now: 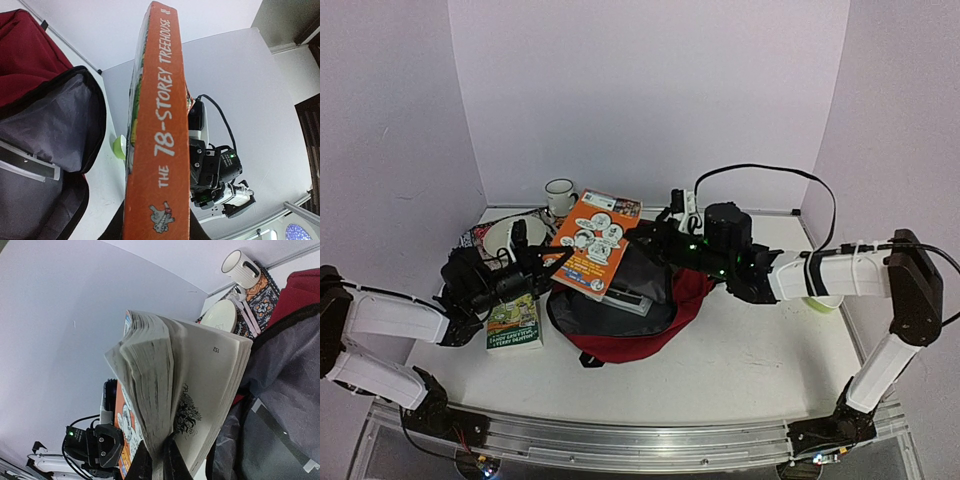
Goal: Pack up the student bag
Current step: Pass from the right arm to the left, then pick up the largest pocket of the bag from the student bag.
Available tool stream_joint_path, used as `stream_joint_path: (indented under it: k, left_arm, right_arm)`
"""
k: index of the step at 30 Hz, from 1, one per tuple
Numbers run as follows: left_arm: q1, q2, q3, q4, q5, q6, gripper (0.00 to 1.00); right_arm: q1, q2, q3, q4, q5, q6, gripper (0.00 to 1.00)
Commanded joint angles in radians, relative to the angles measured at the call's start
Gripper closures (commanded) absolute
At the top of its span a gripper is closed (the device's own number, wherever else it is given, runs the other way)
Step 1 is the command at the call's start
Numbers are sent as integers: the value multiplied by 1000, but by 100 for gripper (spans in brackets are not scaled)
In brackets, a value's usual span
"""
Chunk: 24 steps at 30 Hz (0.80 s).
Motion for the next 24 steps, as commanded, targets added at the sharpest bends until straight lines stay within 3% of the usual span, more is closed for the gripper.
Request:
stream_joint_path:
  k: [1,7,11,18,24]
  left_arm:
    - [64,-45,-24,79,-2,-12,93]
    - [128,-92,-46,-24,44,25,99]
    - [170,-117,-40,-100,92,54,100]
    - [220,-121,-34,-175,235,81,100]
    - [241,-170,-29,-271,308,114,100]
  right_arm:
    - [5,-34,100,-251,18,-247,79]
    - [-1,-38,221,-633,117,-520,46]
    - [-17,-4,297,-838,250,-657,31]
    - [-100,86,370,-918,265,-738,22]
    - [-132,207,451,-923,224,-750,22]
